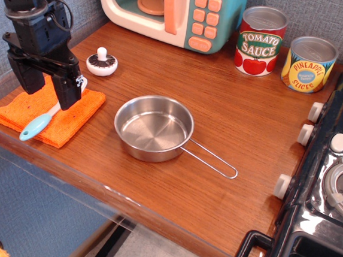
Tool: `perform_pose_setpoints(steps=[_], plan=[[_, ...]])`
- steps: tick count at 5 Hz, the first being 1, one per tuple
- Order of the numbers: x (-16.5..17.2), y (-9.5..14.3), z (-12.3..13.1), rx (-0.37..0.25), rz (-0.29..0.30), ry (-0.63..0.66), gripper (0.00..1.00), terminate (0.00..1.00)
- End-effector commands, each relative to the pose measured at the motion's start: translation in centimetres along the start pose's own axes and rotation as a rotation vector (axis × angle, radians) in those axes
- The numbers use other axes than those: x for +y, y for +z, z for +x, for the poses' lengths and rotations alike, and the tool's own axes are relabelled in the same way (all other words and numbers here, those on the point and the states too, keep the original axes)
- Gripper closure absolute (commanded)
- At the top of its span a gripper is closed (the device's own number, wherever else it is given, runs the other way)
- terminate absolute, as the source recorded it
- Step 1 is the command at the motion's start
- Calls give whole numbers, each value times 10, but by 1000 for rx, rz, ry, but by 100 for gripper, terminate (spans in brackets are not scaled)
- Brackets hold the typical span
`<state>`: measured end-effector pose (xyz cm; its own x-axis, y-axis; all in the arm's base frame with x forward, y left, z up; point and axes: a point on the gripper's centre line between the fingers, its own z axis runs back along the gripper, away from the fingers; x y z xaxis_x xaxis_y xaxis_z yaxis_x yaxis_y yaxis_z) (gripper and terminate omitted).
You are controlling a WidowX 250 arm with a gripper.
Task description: Place the mushroom into the metal pot.
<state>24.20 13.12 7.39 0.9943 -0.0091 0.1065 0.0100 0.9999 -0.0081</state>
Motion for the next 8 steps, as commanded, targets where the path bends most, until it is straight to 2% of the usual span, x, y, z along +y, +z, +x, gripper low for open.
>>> perform_pose_setpoints(steps=[1,2,3,4,5,6,8], plan=[[0,0,0,0,0,0,0,0],[5,3,18,-32,-14,38,0,0],[13,10,41,-56,23,61,0,0],[30,10,81,-77,52,104,0,0],[41,-3,119,-59,62,114,0,0],[48,-7,143,-60,89,138,0,0],[46,-18,145,-34,90,154,0,0]])
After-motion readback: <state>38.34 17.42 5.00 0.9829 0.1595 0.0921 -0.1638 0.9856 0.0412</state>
